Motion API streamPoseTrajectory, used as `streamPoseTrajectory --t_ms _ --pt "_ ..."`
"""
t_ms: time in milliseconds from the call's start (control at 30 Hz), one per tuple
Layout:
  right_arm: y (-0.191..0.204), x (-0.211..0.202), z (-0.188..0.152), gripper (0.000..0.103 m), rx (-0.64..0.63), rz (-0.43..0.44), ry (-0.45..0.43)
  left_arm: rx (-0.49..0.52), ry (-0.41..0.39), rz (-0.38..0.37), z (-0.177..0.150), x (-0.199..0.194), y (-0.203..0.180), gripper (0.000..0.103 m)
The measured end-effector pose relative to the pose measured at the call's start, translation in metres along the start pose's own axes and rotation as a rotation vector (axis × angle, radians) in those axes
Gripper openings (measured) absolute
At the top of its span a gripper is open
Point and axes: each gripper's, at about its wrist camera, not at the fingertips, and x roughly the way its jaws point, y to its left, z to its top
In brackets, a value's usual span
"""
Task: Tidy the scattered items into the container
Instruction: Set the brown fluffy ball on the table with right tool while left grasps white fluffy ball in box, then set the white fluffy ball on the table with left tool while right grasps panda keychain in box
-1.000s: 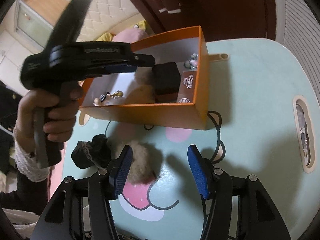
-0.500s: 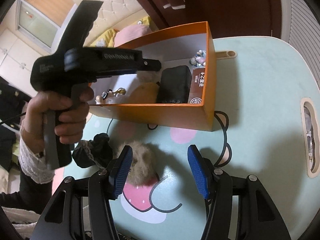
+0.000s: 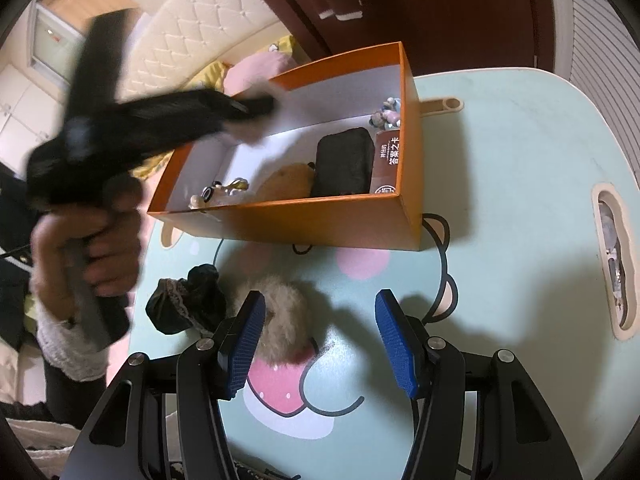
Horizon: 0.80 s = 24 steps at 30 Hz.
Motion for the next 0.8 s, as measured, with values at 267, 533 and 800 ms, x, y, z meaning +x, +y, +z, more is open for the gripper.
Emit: streamPoseTrajectory --t_ms 267,533,800 --pt "0.018 0.002 -0.005 0.057 -0.062 -0.033 -0.003 -0.037 -0.067 -0.021 -0.031 -0.070 0.017 0.033" --pt "0.029 0.007 -0.006 0.057 -0.072 -0.072 -0.021 -0.193 -0.121 -0.008 -0.099 -0.092 0.053 0.033" --pt "0.051 0.005 0.005 0.057 -0.087 -0.087 -0.088 -0.289 -0.104 0.124 -0.144 -0.089 0.095 0.033"
